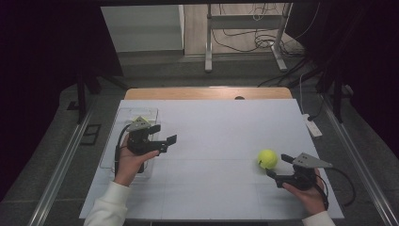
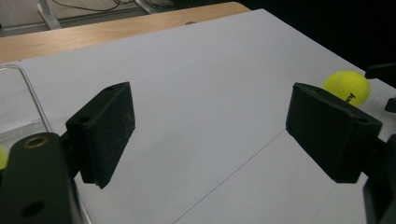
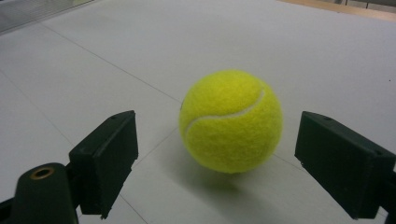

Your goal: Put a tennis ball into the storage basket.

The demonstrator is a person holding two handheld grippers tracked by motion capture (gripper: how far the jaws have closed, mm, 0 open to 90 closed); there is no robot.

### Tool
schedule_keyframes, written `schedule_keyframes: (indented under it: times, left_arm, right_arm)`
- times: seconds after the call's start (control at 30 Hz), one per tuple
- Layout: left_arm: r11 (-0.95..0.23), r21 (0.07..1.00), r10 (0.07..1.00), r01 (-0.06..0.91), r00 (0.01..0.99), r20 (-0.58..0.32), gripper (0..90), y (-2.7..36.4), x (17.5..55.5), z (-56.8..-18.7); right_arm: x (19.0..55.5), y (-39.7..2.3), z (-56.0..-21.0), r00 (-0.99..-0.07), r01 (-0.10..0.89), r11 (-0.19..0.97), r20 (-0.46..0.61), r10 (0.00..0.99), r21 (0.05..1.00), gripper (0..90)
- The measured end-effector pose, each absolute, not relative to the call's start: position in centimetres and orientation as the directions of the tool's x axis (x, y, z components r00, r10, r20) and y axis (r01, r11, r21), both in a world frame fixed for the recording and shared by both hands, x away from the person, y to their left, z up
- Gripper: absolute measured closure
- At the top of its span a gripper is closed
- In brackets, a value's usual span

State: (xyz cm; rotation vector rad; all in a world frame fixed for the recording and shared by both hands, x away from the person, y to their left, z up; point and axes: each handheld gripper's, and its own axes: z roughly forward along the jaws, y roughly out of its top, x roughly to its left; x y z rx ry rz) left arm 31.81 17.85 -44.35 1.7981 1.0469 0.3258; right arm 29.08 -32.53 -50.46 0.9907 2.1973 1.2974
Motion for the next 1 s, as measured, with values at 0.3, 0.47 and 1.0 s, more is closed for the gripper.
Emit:
schedule_keyframes:
  times: [0.3,0.47,1.0]
  left_arm:
    - [-0.146,0.847,0.754,0.512,0.611,-0.239,16.6,17.2,31.8,-44.5]
    - [-0.16,0.844,0.748,0.512,0.621,-0.235,16.6,16.8,31.8,-44.6]
    - [-0.194,0.835,0.739,0.515,0.637,-0.221,16.7,15.5,32.1,-44.9]
  right_arm:
    - [29.2,-32.5,-50.5,-0.665,0.375,0.317,0.015,0.747,0.871,13.9]
    - [29.1,-32.5,-50.5,-0.661,0.378,0.317,0.014,0.75,0.87,13.9]
    - [28.8,-32.8,-50.5,-0.655,0.382,0.312,0.017,0.755,0.87,13.7]
